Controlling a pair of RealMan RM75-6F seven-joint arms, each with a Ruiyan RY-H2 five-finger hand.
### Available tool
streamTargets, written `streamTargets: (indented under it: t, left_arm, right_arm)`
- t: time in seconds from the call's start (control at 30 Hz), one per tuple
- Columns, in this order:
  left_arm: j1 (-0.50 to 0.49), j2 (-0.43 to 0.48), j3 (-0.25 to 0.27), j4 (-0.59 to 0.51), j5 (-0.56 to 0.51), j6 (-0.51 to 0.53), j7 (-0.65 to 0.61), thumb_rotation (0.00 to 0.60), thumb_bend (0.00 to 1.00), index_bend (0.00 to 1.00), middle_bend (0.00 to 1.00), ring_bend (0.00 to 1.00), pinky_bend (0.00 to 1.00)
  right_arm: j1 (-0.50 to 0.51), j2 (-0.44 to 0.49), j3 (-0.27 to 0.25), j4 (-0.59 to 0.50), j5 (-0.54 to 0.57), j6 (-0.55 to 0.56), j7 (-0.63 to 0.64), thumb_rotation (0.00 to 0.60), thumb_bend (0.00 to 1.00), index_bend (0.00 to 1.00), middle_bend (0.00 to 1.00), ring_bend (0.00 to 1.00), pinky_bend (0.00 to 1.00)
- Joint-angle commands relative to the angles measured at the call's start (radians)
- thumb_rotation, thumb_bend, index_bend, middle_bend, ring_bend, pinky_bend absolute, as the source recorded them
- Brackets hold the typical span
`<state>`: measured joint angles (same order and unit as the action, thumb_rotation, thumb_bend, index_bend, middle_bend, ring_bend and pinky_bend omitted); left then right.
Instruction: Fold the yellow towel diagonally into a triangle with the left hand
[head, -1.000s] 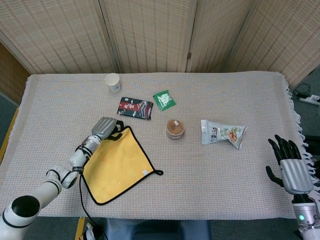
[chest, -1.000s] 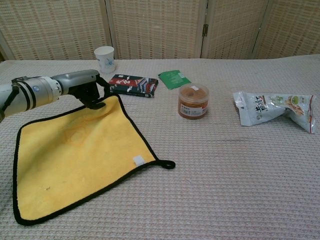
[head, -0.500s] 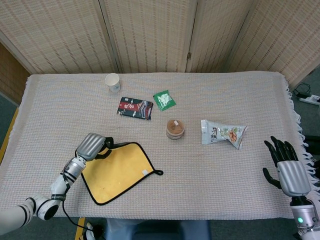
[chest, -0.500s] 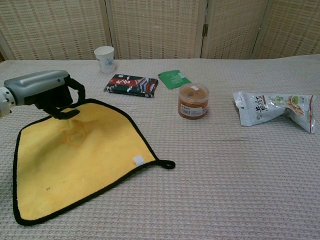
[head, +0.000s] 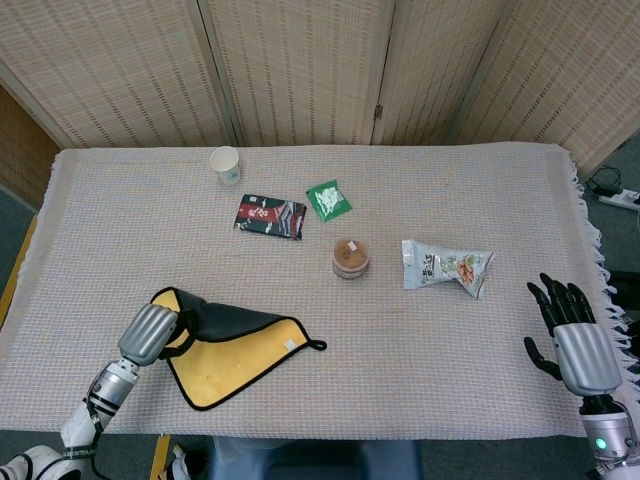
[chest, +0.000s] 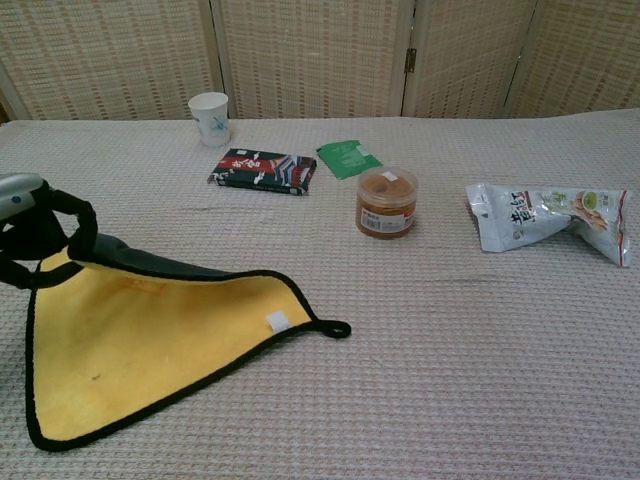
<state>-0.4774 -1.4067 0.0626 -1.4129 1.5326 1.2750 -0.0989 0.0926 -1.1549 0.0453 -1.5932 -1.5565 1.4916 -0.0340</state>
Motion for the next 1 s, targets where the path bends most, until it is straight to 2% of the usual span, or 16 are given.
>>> streamTargets:
  t: [0.03,0.47,1.0]
  left_arm:
    - [0.038,-0.012,0.026,-0.008,0.037,0.047,-0.013,0.6,0.46,0.6,1.0,1.0,1.0]
    - [0.136,-0.041,0.077,0.031,0.101,0.127,-0.058,0.6,0.46,0.6,1.0,1.0,1.0]
    - [0.206,-0.075,0.094,0.115,0.137,0.168,-0.128,0.6,0.46,0.59,1.0,1.0,1.0]
  right_arm:
    - [-0.001,0.0,-0.002,-0.001,-0.004,0.001,0.001,0.6,0.45,0.0,0.0,0.0,0.0]
    - [-0.002,-0.002,-0.011,-0.004,-0.024,0.007,-0.001,0.6,0.45,0.0,0.0,0.0,0.0]
    - [-0.005,-0.012,-0.023,-0.008,-0.044,0.01,-0.017,0.6,0.45,0.0,0.0,0.0,0.0]
